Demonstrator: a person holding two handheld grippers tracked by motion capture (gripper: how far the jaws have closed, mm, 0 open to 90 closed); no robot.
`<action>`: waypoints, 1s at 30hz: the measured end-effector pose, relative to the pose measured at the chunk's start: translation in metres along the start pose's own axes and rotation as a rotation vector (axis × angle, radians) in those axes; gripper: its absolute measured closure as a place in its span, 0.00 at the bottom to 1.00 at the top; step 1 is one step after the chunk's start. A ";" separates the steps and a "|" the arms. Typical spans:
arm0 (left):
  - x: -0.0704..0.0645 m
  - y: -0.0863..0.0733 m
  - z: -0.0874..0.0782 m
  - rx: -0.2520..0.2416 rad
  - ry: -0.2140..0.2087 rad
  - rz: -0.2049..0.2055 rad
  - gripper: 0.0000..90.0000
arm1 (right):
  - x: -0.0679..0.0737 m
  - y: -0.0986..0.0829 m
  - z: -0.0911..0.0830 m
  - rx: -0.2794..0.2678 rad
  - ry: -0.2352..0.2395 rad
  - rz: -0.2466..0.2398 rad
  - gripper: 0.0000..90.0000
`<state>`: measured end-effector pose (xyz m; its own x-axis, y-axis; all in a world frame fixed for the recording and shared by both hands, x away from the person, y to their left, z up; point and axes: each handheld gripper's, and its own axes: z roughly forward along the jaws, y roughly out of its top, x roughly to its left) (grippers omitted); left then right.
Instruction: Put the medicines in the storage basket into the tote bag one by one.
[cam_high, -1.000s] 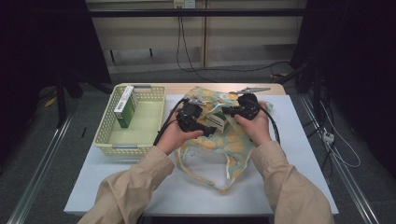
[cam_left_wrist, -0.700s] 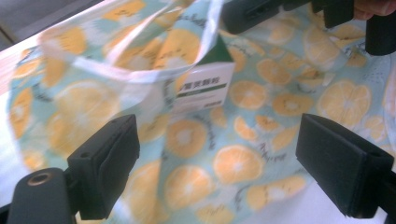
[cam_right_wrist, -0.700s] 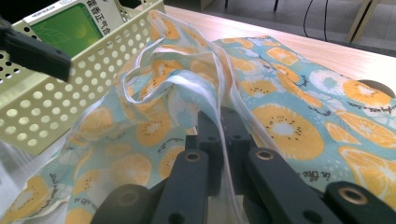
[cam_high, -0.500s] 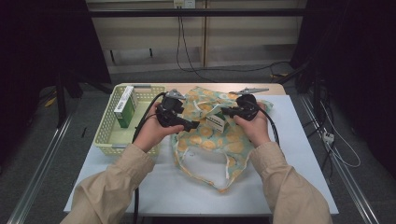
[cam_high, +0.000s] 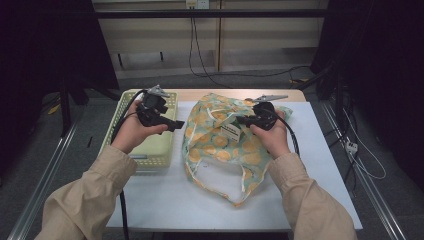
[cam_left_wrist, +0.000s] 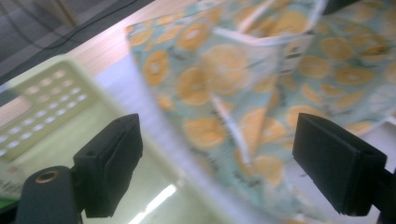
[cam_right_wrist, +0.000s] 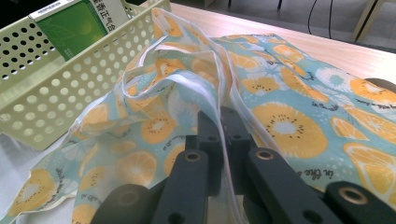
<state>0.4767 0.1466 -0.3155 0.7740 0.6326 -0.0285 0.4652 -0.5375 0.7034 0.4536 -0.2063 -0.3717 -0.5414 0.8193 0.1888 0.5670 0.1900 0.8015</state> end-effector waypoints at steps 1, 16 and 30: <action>0.005 -0.002 -0.001 0.002 0.000 -0.011 0.18 | 0.000 0.000 0.001 0.001 0.000 0.000 0.99; 0.048 -0.021 -0.007 0.033 0.084 -0.109 0.20 | -0.003 0.000 -0.001 -0.007 -0.003 0.012 0.99; 0.084 -0.034 -0.020 0.065 0.176 -0.170 0.20 | -0.006 -0.001 -0.003 -0.008 0.005 0.015 0.99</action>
<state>0.5173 0.2292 -0.3276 0.5981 0.8013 -0.0138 0.6133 -0.4465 0.6516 0.4544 -0.2126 -0.3720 -0.5359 0.8194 0.2034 0.5701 0.1735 0.8030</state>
